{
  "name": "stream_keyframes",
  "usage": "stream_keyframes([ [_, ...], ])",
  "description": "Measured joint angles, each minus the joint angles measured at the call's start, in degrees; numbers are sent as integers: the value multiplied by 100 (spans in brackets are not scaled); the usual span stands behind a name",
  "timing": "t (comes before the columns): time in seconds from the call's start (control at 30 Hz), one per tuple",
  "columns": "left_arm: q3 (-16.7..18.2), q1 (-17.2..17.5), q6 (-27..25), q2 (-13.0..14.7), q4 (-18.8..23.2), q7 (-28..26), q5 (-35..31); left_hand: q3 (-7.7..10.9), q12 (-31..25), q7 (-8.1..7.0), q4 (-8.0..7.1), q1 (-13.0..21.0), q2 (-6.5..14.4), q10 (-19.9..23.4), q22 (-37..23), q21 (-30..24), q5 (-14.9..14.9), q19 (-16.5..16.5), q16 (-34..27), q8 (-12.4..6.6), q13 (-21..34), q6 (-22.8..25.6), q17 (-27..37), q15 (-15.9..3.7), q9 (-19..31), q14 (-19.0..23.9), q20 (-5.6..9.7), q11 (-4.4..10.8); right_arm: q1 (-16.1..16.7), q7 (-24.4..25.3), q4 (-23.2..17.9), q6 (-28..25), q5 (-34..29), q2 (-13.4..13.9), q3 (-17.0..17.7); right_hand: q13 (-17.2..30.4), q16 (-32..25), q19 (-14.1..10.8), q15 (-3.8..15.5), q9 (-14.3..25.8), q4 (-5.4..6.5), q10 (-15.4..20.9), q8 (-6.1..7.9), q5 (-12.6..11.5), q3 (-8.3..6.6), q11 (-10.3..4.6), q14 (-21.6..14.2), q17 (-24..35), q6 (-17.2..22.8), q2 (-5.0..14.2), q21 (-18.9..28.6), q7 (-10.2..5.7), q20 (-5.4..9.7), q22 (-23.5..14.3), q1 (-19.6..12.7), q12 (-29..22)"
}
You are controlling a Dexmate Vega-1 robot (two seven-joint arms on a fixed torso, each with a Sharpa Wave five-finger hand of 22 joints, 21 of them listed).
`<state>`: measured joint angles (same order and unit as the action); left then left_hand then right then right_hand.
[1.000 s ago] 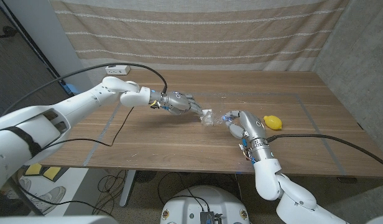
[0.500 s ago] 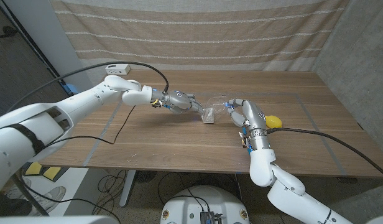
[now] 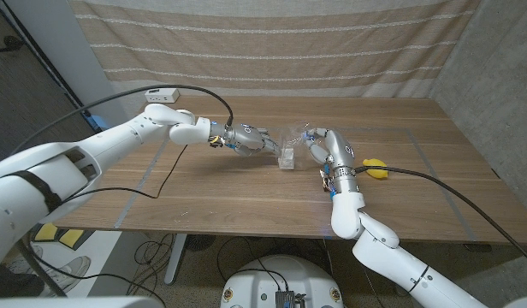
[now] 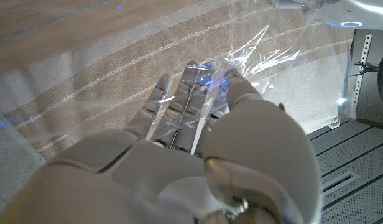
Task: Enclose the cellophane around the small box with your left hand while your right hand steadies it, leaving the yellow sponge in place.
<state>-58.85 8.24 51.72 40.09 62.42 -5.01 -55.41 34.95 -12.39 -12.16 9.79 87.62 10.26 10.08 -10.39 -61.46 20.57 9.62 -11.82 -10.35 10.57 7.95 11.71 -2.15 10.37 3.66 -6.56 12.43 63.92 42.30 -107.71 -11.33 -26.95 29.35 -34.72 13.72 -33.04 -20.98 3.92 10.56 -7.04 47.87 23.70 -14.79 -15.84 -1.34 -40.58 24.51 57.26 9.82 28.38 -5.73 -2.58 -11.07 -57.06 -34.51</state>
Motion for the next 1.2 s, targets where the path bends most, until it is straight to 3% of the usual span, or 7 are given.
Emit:
stream_keyframes([
  [0.13, 0, 0, -29, 0, 0, 45, 41, -9, 0, 0, 9, 0, 0, 0, 0, -22, 0, 0, 0, 0, -1, 0, 0, 0, 0, 0, 0, 0, -200, 0, 268, 0, 0, -154, -78, 0, 0, 0, -1, -1, 0, 0, -20, 0, 0, 0, -1, -9, 50, -22, 0, 11, 0, 0, -36, 0],
  [0.37, 110, 129, -68, 66, 176, 99, 95, -23, 0, 1, 23, 0, 0, 1, -1, -22, 0, 0, 0, 1, 0, 0, 1, 0, -4, 0, 0, -1, -539, 592, 765, -21, -165, -510, -215, -16, 44, -9, 1, -3, -54, 8, -35, 1, -53, 8, -4, -47, 92, -54, 0, 52, -55, 0, -67, 0],
  [0.5, 110, 129, -80, 66, 176, 117, 117, -23, 0, 0, 23, 0, 0, 1, -1, -23, 0, 0, 0, 2, 0, 0, 1, 0, -5, 0, 0, -1, -724, 592, 1010, -21, -165, -701, -304, -16, 80, -40, 0, -6, -96, 23, -54, 1, -94, 23, -65, -89, 133, -67, 0, 93, -104, 0, -115, 18],
  [0.53, 172, 197, -84, 96, 263, 125, 125, -23, 0, 0, 23, 0, 0, 1, -1, -23, 0, 0, 0, 2, 0, 0, 1, 0, -5, 0, 0, -1, -793, 904, 1090, -271, -302, -762, -341, -23, 88, -40, -2, -6, -103, 23, -58, 8, -101, 23, -68, -106, 133, -62, 0, 93, -104, 0, -121, 20],
  [0.67, 221, 246, -102, 123, 321, 151, 150, -23, 33, 0, 23, 0, 0, -18, -1, -23, 0, 0, 0, 1, 1, 0, 1, 0, -5, 0, 0, 18, -986, 1019, 1307, -497, -395, -888, -464, -43, 128, -9, 28, -6, -110, 55, -74, 19, -158, 54, -99, -141, 150, -76, 0, 110, -134, 3, -150, 20],
  [1.2, 429, 448, -172, 263, 543, 262, 258, -46, 32, 0, 0, -24, -24, -49, 28, -66, 0, 0, 0, -1, 2, 1, 16, 0, -2, 1, 0, -13, -1802, 389, 2001, -1544, -744, -1110, -1284, -69, 194, -41, 18, -32, -130, 32, -162, 62, -185, 31, -108, -195, 204, -100, 0, 164, -164, 15, -172, 86],
])
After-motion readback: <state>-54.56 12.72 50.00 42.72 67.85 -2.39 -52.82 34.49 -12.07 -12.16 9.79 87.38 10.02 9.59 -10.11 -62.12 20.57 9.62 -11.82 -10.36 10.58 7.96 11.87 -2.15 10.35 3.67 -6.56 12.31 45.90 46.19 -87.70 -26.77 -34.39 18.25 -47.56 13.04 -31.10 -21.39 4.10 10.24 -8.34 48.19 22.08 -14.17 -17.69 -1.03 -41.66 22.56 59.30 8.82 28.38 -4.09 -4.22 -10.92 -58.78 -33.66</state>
